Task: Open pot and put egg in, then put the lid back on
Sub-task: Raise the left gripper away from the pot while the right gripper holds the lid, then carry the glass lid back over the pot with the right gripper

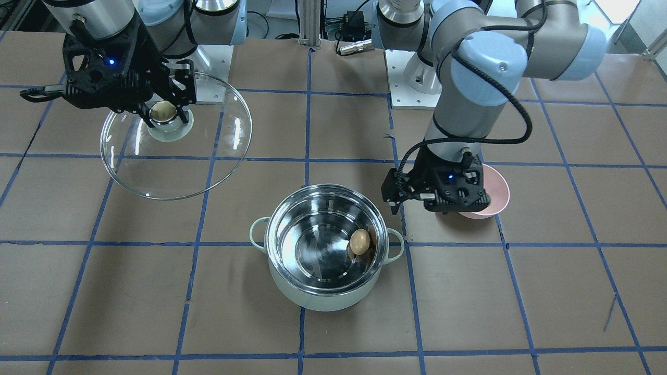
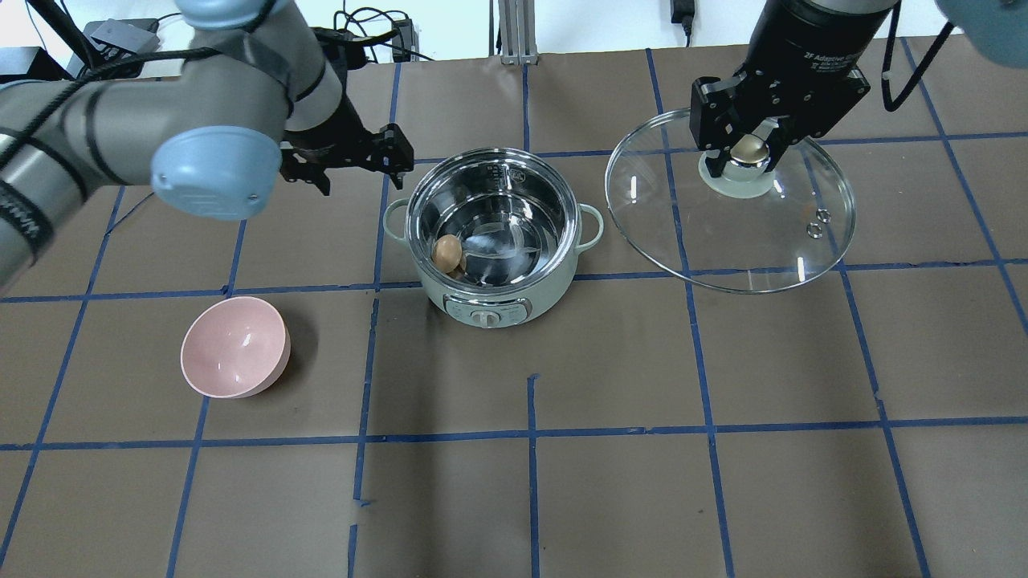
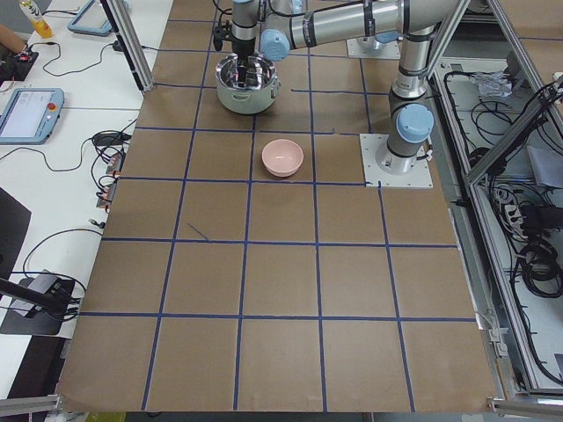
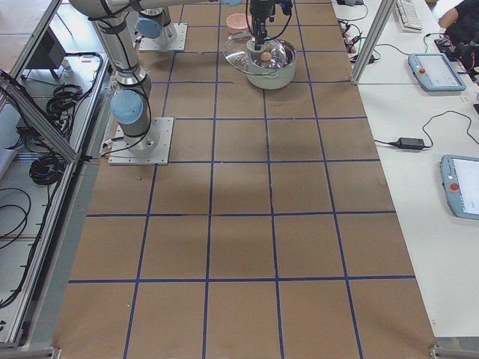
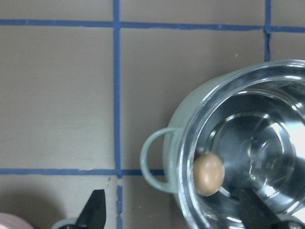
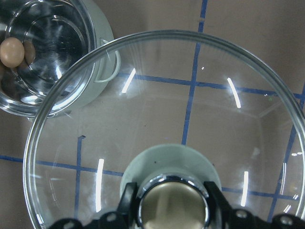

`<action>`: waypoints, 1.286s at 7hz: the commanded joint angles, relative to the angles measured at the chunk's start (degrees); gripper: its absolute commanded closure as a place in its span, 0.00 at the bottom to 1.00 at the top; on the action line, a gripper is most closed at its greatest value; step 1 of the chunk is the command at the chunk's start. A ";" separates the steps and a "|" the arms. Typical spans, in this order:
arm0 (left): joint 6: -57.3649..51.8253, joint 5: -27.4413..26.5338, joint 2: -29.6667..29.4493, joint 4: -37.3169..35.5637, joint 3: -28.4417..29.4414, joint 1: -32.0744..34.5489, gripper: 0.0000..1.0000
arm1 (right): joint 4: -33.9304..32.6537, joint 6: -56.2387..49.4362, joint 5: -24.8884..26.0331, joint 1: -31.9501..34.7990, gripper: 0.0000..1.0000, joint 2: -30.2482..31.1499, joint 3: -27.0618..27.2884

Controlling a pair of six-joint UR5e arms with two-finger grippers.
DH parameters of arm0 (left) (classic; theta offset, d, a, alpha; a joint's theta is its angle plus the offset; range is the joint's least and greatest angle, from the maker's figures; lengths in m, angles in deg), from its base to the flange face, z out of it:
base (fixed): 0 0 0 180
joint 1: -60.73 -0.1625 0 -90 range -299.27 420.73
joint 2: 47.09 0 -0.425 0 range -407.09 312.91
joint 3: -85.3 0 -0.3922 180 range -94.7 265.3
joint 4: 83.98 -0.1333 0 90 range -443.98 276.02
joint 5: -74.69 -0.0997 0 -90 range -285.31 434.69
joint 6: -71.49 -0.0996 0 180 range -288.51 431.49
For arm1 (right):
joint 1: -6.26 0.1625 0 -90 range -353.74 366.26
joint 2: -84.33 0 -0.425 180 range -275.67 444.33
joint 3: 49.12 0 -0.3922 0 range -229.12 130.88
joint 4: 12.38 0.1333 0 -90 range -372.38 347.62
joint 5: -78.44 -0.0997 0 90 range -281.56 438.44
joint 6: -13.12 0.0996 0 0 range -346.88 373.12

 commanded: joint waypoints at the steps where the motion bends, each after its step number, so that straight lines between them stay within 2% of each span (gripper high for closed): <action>1: -4.43 -0.07 6.34 12.25 2.37 -4.59 0.01 | -2.04 1.51 0.75 2.25 0.87 -0.73 -0.22; 3: -4.45 -1.39 6.98 15.44 5.17 -3.12 0.01 | -5.28 1.60 0.76 2.95 0.88 -2.83 -0.57; 4: -4.45 -1.39 6.99 16.25 6.06 -2.84 0.01 | -9.84 4.04 0.67 6.53 0.87 -6.94 -1.53; 5: -4.19 -1.83 6.90 16.60 5.81 -2.84 0.01 | -15.89 12.16 0.76 12.04 0.87 -13.50 -4.23; 6: -3.75 -0.70 6.99 16.87 5.98 -2.84 0.01 | -16.82 14.76 0.33 16.45 0.87 -17.66 -7.57; 9: -4.18 -1.22 11.27 21.94 6.07 -2.40 0.00 | -18.66 21.82 1.02 21.41 0.87 -21.47 -7.60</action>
